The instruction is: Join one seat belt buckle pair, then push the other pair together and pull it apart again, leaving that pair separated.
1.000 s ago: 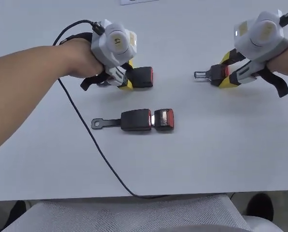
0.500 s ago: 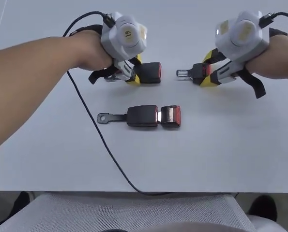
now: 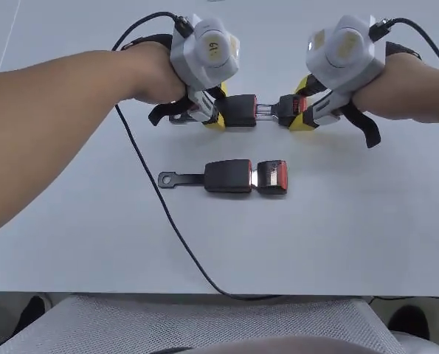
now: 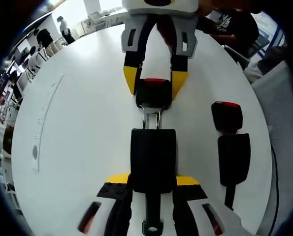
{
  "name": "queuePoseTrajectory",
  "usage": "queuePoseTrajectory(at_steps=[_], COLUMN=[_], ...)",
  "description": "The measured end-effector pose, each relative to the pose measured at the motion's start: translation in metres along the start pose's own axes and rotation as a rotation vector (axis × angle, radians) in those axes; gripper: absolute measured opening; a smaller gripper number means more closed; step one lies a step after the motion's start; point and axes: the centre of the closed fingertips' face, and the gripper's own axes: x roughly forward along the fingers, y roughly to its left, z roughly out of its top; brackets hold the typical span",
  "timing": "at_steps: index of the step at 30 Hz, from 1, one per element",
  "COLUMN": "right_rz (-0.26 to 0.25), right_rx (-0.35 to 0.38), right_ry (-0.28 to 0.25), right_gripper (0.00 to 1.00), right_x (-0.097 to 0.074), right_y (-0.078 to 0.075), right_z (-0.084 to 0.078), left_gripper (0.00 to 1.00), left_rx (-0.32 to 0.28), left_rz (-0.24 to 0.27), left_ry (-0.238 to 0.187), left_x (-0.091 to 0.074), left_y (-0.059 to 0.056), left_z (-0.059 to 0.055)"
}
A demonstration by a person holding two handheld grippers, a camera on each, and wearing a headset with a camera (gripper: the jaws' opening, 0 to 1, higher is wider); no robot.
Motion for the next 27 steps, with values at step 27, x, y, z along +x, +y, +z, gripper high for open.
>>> queuePoseTrajectory(at_steps=[27], right_rz=[0.016], right_rx=[-0.032], right_ry=[-0.056], right_gripper=[0.33], right_x=[0.013], right_y=[0.002], right_z=[0.024], left_gripper=[0.3], left_rx=[-0.011], left_rz=[-0.01], left_ry=[-0.027], left_x=[-0.002], left_y=[0.001], left_z=[0.002])
